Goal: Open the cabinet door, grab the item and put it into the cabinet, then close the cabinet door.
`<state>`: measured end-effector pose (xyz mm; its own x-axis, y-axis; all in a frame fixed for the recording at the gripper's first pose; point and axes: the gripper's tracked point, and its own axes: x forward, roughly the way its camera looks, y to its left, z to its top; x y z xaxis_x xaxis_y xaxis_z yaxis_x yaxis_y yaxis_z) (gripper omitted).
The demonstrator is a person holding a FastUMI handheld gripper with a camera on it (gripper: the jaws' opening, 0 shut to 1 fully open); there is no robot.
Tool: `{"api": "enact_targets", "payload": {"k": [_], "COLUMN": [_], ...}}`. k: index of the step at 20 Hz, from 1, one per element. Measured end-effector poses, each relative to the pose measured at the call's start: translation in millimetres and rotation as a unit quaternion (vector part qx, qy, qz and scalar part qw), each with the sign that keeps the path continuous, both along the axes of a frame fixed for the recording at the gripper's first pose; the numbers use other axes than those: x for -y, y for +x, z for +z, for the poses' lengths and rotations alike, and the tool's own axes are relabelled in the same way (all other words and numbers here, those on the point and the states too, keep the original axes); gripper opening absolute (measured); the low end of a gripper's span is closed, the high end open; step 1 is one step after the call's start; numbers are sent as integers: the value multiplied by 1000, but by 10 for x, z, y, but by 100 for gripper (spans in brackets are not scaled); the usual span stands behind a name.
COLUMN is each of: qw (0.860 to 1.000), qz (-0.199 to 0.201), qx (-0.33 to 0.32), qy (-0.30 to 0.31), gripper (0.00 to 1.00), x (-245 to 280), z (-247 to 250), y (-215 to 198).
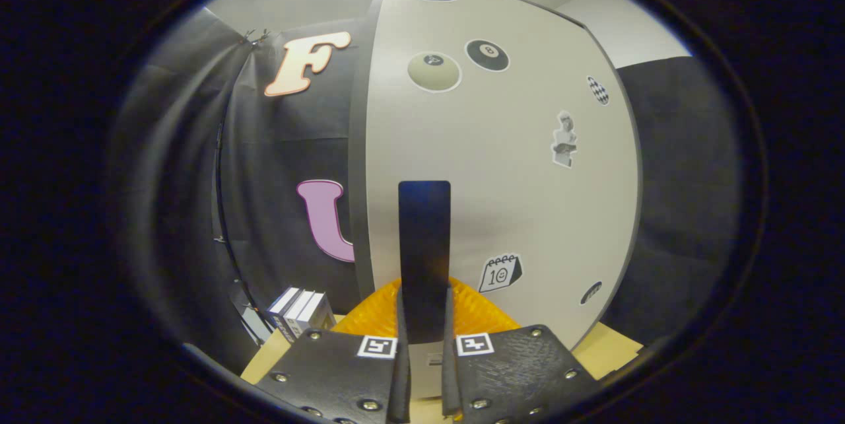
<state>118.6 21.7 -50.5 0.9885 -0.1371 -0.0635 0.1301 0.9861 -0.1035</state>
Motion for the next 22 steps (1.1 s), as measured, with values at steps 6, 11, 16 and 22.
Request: {"api": "enact_targets", "payload": {"k": [6, 11, 16, 22], "qw": [1000, 1000, 999, 998], "qz": [-13, -24, -40, -64], "qx": [7, 14, 17, 8], "qy": [9, 7, 14, 22], "gripper": [19, 18, 18, 18], "x": [39, 105, 185, 270], "z": [35, 56, 71, 63], "y": [-208, -358, -506, -630]}}
